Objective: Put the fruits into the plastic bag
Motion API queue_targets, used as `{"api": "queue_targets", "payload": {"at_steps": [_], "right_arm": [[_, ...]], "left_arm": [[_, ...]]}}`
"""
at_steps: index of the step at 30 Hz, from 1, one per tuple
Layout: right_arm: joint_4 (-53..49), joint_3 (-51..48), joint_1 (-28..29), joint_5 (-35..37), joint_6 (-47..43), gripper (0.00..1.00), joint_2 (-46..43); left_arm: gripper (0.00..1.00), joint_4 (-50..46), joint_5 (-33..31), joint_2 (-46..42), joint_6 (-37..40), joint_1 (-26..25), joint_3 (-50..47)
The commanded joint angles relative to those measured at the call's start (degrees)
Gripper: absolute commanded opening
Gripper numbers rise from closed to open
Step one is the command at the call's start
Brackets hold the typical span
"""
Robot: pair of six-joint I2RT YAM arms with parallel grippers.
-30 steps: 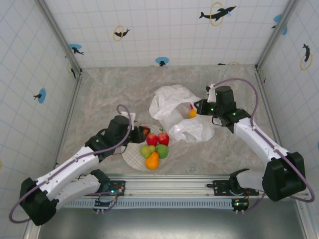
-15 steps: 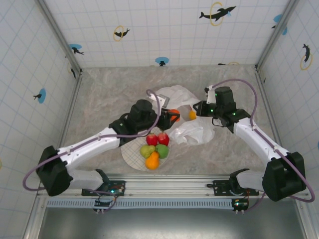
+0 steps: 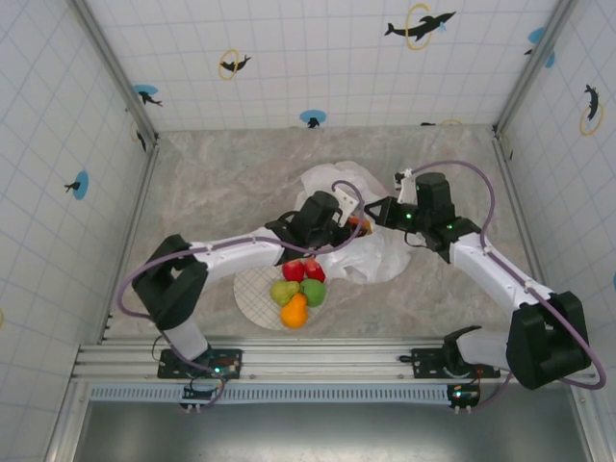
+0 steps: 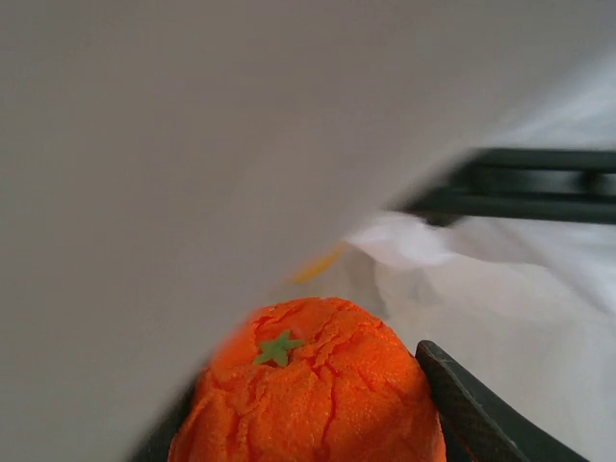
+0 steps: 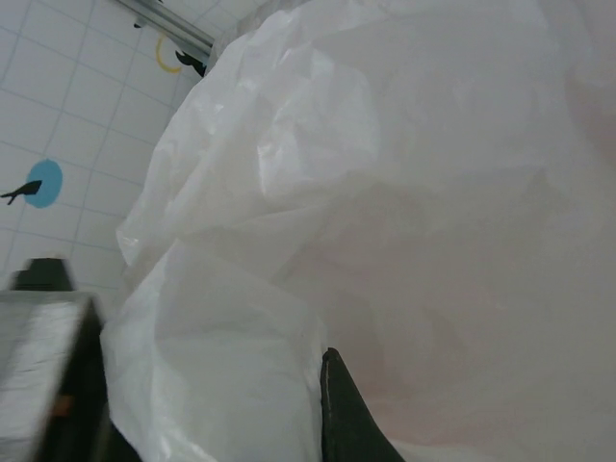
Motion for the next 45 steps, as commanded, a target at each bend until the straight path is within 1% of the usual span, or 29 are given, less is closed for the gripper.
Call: {"api": "queue_targets", "payload": {"at_steps": [1,4,7,12,15,17,20,22,26,28,29,34,40,45], "right_arm": [[5.04,-0.84,-0.52,-1.55,3.24,0.00,-0.27],[5.19,-1.53,-1.10,-1.54,3.45,0.00,-0.32],[5.41,-2.20,-1.62,-1.71,3.46,0.00,-0.44],[5.20,-2.91,-2.71,-1.94,3.11,0.00,-0.71],[5.02,-3.09,-3.32,-2.29,2.76,0.00,-0.88],[4.60,-3.00,-3.78,-2.48,2.37,0.00,-1.05],[3.92,-3.06,-4.58,-2.59,1.88,0.00,-1.31],[3.83,-3.26,-5.08,-2.81,1.72,0.00,-1.52],[3.10,-3.35,-6.29,-2.95,0.97,0.00,-1.65],[2.42,-3.27,-7.02,-3.03,0.36,0.00,-1.59],[2.11,-3.26,-7.19,-2.96,0.07,0.00,-1.43],[1.43,-3.29,-7.80,-2.69,-0.91,0.00,-0.70],[-1.91,-1.58,-7.90,-0.30,-3.66,0.00,-0.28],[-3.26,-1.07,-7.87,0.92,-4.97,0.00,-0.53]], "left_arm": [[0.58,5.48,-6.07,2.96,1.10,-0.15,1.70],[0.59,9.02,-8.69,5.56,-0.31,-0.13,1.87],[0.60,11.41,-9.35,7.26,-1.72,-0.09,2.31],[0.63,14.29,-6.34,7.68,-3.20,-0.15,2.26],[0.69,14.33,-7.05,7.94,-3.84,-0.11,2.40],[0.75,14.20,-7.10,7.60,-4.22,-0.15,2.12],[0.81,14.35,-6.29,6.18,-4.50,-0.06,1.16],[0.82,13.81,-5.06,4.88,-4.50,0.08,0.59],[0.82,12.43,-1.68,1.16,-4.85,0.57,-1.22],[0.82,10.69,0.72,-1.38,-4.85,1.02,-2.41],[0.82,10.09,2.02,-2.59,-7.03,1.30,-3.02],[0.81,7.29,8.81,-9.50,-10.02,3.74,-5.68],[0.81,1.58,17.06,-16.71,-9.26,5.55,-9.07],[0.82,-5.64,19.15,-24.09,-10.04,7.67,-12.96]]}}
